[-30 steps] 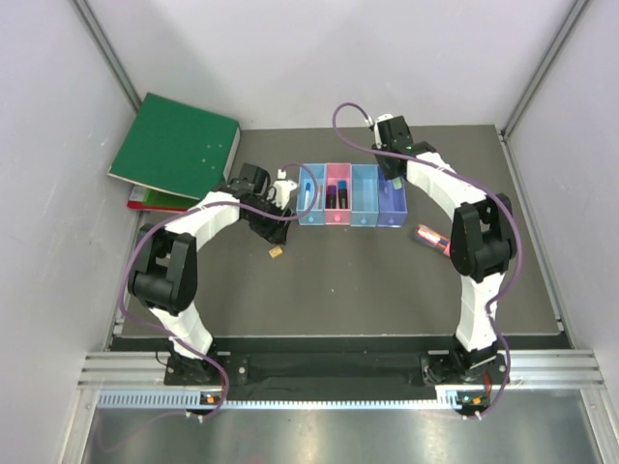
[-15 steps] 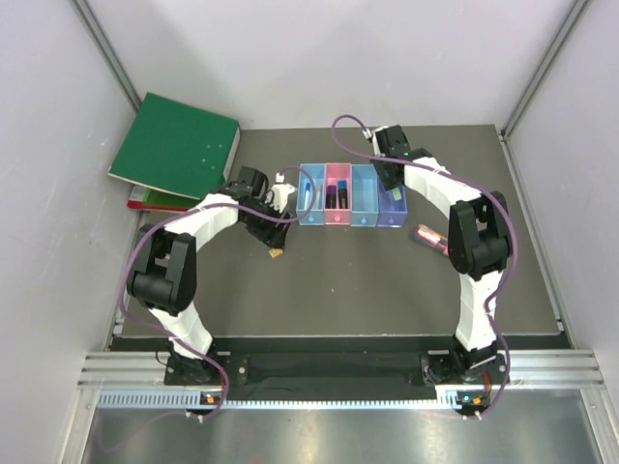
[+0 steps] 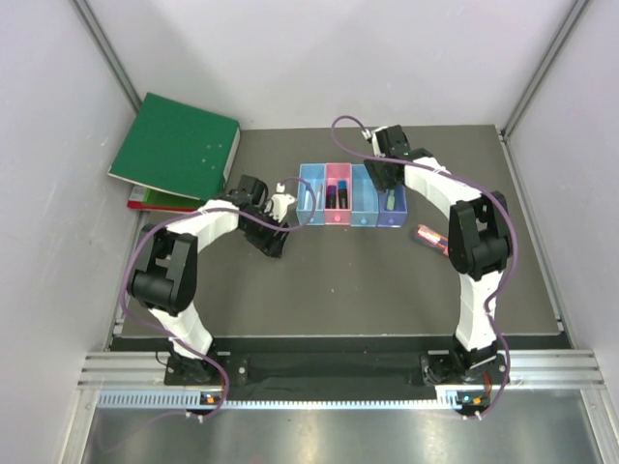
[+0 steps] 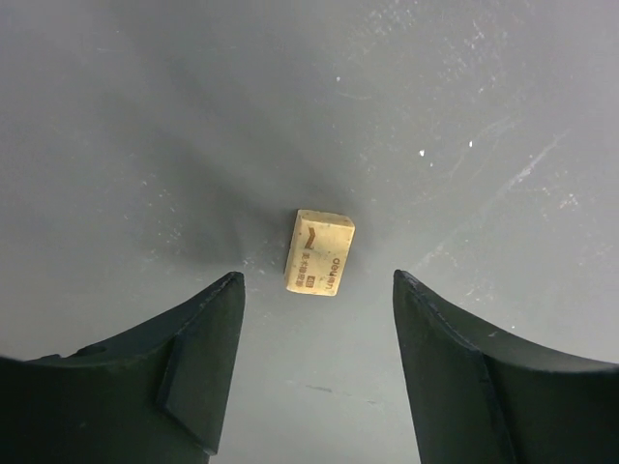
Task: Sort the stationery into containers
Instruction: Place the stationery in the storage box, then pick up the stationery from the center of the board.
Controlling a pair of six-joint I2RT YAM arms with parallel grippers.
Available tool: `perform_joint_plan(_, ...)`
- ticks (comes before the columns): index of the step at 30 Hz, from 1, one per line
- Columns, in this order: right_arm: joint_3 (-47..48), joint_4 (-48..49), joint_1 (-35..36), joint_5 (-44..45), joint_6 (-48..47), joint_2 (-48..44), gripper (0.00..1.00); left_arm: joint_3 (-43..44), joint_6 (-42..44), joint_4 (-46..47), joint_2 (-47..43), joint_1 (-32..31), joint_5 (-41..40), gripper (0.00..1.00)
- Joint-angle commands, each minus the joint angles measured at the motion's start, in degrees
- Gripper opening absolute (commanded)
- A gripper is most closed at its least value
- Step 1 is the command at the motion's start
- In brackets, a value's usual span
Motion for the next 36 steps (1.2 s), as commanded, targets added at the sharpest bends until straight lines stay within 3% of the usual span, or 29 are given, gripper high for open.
perform_joint_plan(1,2.87,0.23,0.39,0.06,-0.69,-4.09,0.65,-0.51,3.15,3.90,0.00,0.36,0.40,0.66)
perform_joint_plan(6,3.66,-0.30,0.30,0.32,-1.40,-6.37,0.65,0.02,4.55,5.92,2.82,0.27,1.28,0.56)
perform_joint_plan(14,4.19,-0.65,0.12,1.38,-3.51,-9.71,0.65,-0.59,7.19,7.15,6.08,0.27,1.10,0.49)
perform_joint_plan(19,4.80,-0.92,-0.76,1.91,-3.95,-10.68,0.65,-1.91,7.63,6.72,5.46,0.27,1.63,0.32)
perform_joint_plan(23,4.98,-1.09,-1.63,2.17,-4.47,-11.30,0.64,-2.44,7.63,5.57,4.58,0.27,2.16,0.03)
perform_joint_plan(24,5.15,-1.09,-1.81,2.26,-4.47,-11.30,0.64,-2.44,7.63,5.22,4.32,0.27,2.25,0.00)
perform_joint_plan(36,5.50,-1.36,-2.87,1.91,-4.47,-11.83,0.64,-0.25,6.23,1.18,1.86,0.27,2.60,0.00)
